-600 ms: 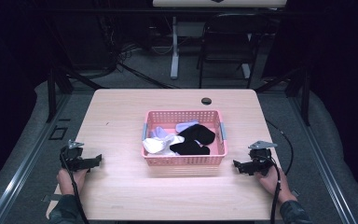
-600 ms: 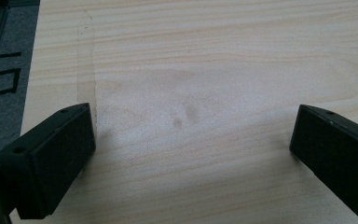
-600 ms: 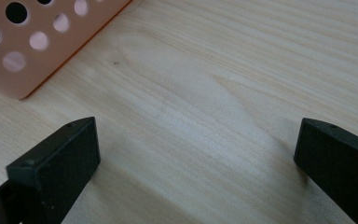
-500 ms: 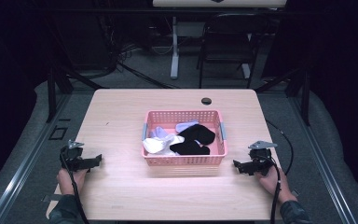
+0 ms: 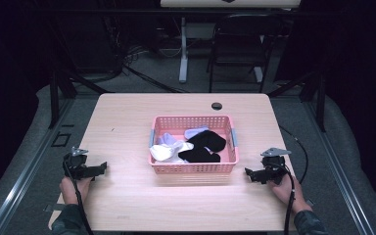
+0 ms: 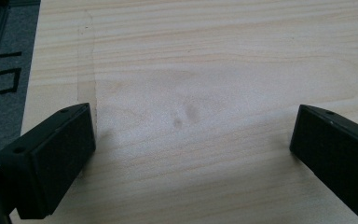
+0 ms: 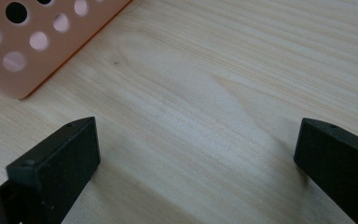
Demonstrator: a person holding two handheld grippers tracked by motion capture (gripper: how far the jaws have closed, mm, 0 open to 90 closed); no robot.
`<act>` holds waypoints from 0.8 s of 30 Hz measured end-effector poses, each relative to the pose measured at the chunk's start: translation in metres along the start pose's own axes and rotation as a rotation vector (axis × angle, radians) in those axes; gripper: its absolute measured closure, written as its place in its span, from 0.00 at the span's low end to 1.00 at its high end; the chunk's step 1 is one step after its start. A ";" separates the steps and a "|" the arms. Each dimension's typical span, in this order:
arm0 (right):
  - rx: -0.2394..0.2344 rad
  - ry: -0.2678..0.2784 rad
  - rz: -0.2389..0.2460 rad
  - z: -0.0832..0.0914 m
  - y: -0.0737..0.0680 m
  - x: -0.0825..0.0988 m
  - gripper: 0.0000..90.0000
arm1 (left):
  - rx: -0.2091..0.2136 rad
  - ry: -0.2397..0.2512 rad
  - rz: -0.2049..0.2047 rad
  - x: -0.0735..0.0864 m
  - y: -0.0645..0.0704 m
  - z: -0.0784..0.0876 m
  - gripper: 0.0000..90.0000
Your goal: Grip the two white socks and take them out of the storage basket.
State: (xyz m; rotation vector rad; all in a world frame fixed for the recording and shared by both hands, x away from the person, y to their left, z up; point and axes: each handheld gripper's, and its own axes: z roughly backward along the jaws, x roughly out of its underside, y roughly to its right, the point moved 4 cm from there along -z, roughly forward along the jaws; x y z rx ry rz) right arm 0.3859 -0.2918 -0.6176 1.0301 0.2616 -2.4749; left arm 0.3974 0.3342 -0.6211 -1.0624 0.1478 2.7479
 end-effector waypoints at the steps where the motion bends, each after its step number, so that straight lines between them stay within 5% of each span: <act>1: 0.000 0.000 0.000 0.000 0.000 0.000 0.00 | -0.001 -0.001 0.002 0.000 0.000 0.000 0.00; 24: 0.000 -0.001 0.001 0.000 0.000 0.000 0.00 | 0.034 -0.008 -0.042 -0.011 0.007 0.013 0.00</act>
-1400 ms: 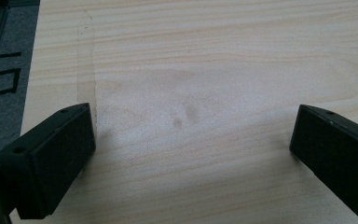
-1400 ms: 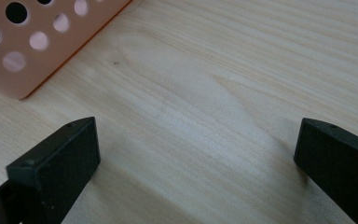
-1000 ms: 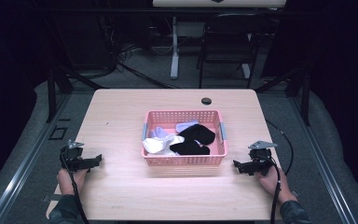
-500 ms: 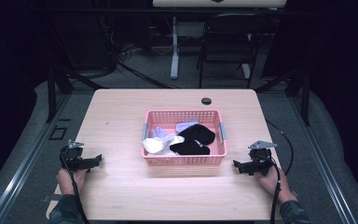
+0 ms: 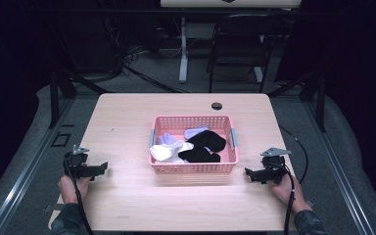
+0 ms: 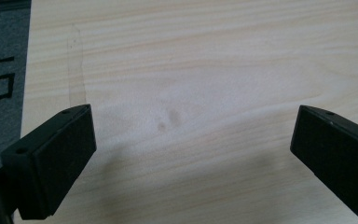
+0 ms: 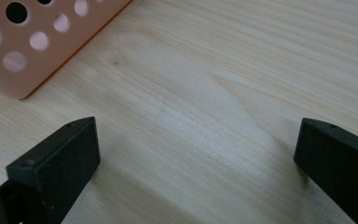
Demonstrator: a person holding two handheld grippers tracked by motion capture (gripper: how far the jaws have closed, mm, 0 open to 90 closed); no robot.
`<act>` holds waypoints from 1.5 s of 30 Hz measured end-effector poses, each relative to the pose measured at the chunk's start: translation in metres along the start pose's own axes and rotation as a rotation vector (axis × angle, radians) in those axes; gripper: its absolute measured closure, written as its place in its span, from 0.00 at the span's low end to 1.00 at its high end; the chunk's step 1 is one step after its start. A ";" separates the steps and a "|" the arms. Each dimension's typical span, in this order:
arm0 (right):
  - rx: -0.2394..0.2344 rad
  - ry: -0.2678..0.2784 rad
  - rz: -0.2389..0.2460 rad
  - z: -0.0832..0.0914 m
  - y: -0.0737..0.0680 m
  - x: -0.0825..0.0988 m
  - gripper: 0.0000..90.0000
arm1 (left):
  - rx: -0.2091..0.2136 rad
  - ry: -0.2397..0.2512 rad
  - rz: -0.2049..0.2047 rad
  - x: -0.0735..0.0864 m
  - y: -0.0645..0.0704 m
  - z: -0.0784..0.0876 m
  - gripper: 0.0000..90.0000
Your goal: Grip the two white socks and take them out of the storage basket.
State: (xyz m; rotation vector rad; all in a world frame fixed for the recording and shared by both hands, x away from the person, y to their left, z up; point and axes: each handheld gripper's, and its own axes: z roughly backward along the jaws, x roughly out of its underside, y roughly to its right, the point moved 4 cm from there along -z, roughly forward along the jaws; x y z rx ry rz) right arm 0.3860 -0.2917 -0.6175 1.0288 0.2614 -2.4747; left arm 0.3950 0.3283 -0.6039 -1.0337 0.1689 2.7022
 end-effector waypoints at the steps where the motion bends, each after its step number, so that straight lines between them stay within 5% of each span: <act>1: 0.000 0.000 0.000 0.000 0.000 0.000 0.00 | 0.000 0.000 0.000 0.000 0.000 0.000 0.00; 11: 0.000 0.000 0.000 0.000 0.000 0.000 0.00 | 0.045 0.034 -0.021 -0.019 0.009 0.026 0.00; 24: 0.000 0.000 0.000 0.000 0.000 0.000 0.00 | 0.106 0.018 -0.084 -0.048 0.039 0.053 0.00; 45: 0.001 0.000 0.000 0.000 0.000 0.000 0.00 | 0.172 -0.011 -0.163 -0.088 0.076 0.067 0.00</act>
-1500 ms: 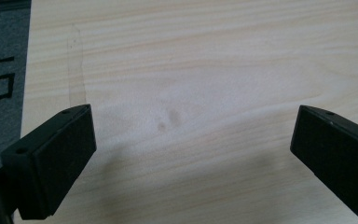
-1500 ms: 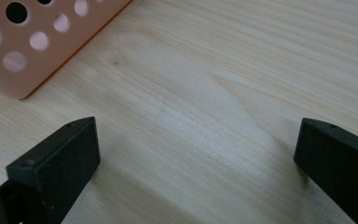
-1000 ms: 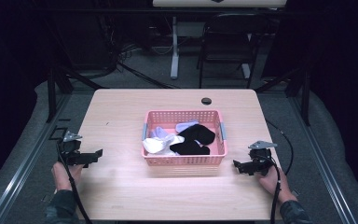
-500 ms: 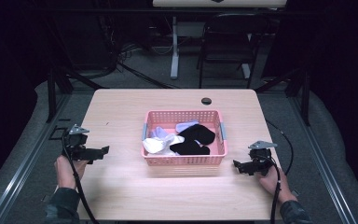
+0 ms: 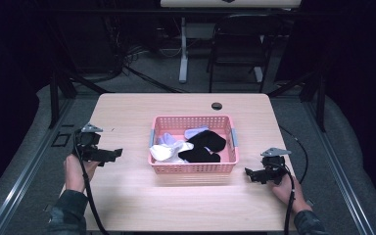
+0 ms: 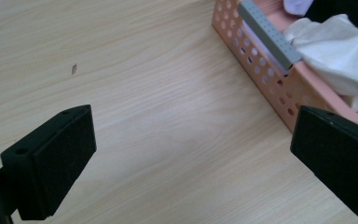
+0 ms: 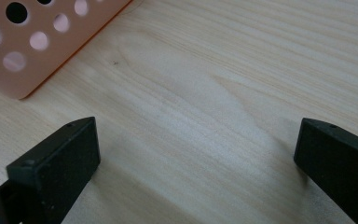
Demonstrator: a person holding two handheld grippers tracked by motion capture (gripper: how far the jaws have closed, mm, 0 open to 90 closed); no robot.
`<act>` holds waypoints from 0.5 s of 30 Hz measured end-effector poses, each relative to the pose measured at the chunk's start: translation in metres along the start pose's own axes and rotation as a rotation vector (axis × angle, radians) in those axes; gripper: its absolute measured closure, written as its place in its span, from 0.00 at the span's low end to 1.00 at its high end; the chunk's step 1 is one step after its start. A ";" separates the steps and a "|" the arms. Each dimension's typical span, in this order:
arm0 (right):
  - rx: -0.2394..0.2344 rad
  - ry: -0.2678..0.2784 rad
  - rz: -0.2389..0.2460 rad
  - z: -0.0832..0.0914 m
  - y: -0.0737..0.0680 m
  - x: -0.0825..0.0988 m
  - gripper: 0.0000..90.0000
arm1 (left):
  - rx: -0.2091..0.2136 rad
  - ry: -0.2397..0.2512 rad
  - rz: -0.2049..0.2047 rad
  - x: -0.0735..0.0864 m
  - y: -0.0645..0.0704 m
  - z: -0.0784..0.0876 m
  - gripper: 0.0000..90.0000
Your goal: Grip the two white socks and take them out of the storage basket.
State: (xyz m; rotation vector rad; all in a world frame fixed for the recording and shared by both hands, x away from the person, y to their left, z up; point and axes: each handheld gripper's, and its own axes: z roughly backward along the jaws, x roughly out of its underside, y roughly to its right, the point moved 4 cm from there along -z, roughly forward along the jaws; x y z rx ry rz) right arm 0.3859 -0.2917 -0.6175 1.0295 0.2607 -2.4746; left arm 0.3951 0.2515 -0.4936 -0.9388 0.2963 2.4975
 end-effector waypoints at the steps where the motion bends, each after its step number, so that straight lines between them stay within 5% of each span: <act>1: 0.000 0.000 0.000 0.000 0.000 0.000 0.00 | 0.003 0.002 -0.005 -0.003 0.002 0.000 0.00; 15: 0.000 0.000 0.000 0.000 0.000 0.000 0.00 | 0.061 -0.031 -0.119 -0.050 0.041 -0.013 0.00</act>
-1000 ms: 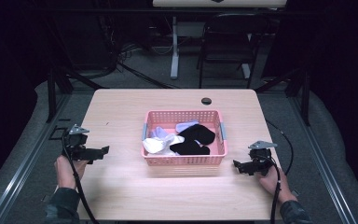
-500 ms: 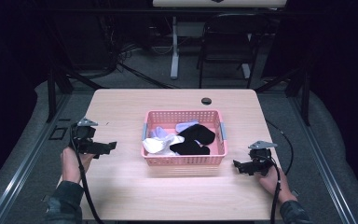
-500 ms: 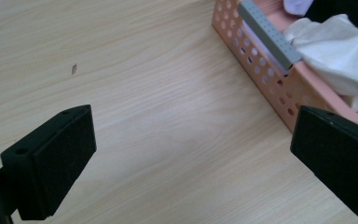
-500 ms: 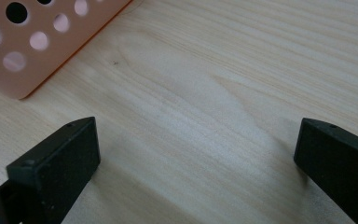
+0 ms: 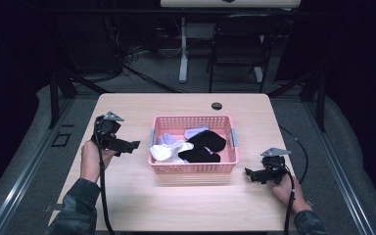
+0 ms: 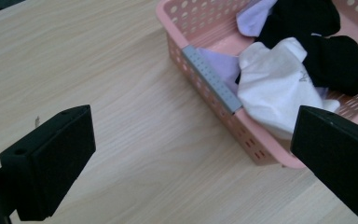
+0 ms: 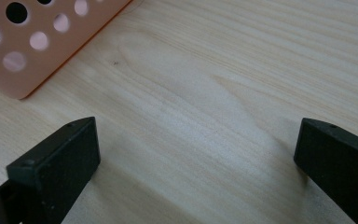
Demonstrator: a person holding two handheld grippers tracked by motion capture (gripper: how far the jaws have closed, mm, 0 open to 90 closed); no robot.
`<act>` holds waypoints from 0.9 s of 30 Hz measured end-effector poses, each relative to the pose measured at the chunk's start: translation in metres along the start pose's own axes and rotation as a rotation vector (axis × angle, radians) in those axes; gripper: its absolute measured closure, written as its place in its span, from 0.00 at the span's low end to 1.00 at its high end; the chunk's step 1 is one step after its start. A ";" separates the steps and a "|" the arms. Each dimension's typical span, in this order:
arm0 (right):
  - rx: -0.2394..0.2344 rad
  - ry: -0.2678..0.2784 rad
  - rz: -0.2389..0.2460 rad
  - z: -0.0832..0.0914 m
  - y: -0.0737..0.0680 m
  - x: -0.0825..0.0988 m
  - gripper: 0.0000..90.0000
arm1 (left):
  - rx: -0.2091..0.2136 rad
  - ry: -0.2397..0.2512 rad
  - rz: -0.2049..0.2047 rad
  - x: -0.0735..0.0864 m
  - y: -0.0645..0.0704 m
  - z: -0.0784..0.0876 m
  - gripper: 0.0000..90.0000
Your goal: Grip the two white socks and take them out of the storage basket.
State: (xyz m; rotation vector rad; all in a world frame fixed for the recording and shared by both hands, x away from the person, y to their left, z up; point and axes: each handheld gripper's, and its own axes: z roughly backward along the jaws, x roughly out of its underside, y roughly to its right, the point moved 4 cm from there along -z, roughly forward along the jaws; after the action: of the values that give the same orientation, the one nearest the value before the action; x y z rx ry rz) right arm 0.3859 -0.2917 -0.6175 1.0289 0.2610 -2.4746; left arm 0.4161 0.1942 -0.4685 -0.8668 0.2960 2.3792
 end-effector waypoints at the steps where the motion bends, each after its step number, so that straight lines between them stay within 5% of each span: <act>1: 0.000 0.001 0.000 0.000 0.000 0.000 0.00 | 0.001 -0.002 -0.005 -0.003 0.002 -0.002 0.00; 15: 0.000 0.001 0.000 0.000 0.000 0.000 0.00 | 0.061 -0.079 -0.074 -0.036 0.029 -0.029 0.00; 27: 0.000 0.000 -0.001 0.000 0.000 0.000 0.00 | 0.130 -0.203 -0.121 -0.053 0.059 -0.070 0.02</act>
State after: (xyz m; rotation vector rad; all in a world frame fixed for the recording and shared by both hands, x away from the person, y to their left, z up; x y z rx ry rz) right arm 0.3859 -0.2917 -0.6175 1.0292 0.2617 -2.4750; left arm 0.4495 0.0957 -0.4872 -0.5620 0.3035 2.2844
